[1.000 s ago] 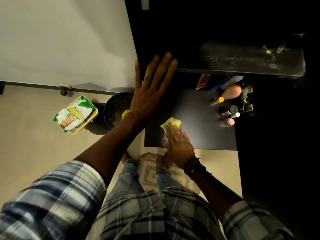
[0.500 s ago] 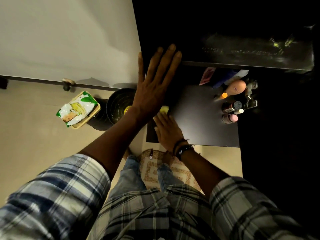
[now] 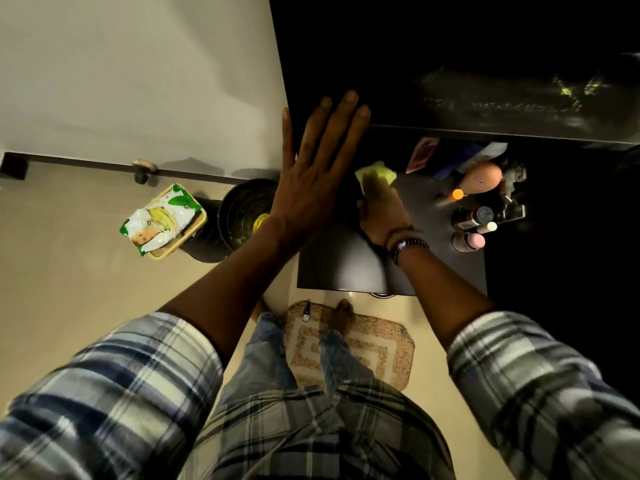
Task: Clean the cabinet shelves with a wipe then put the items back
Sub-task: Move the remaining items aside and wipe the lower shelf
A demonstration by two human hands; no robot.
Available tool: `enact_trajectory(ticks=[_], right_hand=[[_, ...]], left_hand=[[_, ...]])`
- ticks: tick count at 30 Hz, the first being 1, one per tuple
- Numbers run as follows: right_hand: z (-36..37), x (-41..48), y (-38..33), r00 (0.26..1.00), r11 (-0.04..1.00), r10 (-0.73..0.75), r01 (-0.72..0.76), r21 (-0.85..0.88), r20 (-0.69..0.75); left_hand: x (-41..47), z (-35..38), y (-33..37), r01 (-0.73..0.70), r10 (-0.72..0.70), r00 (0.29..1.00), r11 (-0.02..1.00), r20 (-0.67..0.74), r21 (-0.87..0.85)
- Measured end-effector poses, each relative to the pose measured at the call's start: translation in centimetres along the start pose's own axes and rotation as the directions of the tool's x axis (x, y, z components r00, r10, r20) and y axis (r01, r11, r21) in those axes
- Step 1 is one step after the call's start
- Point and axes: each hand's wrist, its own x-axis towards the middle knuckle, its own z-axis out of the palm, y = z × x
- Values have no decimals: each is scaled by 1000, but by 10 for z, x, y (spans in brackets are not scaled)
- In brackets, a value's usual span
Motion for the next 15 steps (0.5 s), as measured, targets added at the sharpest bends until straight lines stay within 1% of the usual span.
enact_trajectory(ticks=[1,2,4,6,7,8,9,11,12,13,14,15], right_hand=[[-3,25,-5,1000,1000,-5,5,-8,7],[-4,46,-12,1000,1000,21,-21,7,5],[5,63,-28,994,991,105,-107,78,28],[27,39,-50,994,983,82,-94,158,77],[37,18,-62,997,976,53,-62,207,50],[45,-6,-69,1000,975,20,-17,222,-15],[52,-33,-76,995,974,-60,77,214,-85],[67,-83,-74,964,962,-249,257,91,-95],[71,-105,-67,947,949,-310,313,31,-80],[77,-125,-55,939,941,-339,339,-10,-49],[76,-141,-42,944,945,-327,326,-32,-40],[72,-151,-26,952,955,-294,289,-59,-82]], left_hand=[[-1,-1,0,-1,1,1000,1000,8,4],[-1,-1,0,-2,2,1000,1000,11,10],[0,-2,0,3,-3,1000,1000,16,14],[0,-2,1,14,-14,1000,1000,13,21],[0,-1,0,16,-16,1000,1000,12,27],[0,0,0,17,-17,1000,1000,15,25],[0,1,0,17,-18,1000,1000,14,20],[-1,0,1,12,-11,1000,1000,-9,11],[0,0,2,7,-7,1000,1000,-16,4],[0,-1,3,3,-3,1000,1000,-18,-5],[1,-1,3,2,-2,1000,1000,-19,-11],[1,0,3,4,-4,1000,1000,-22,-11]])
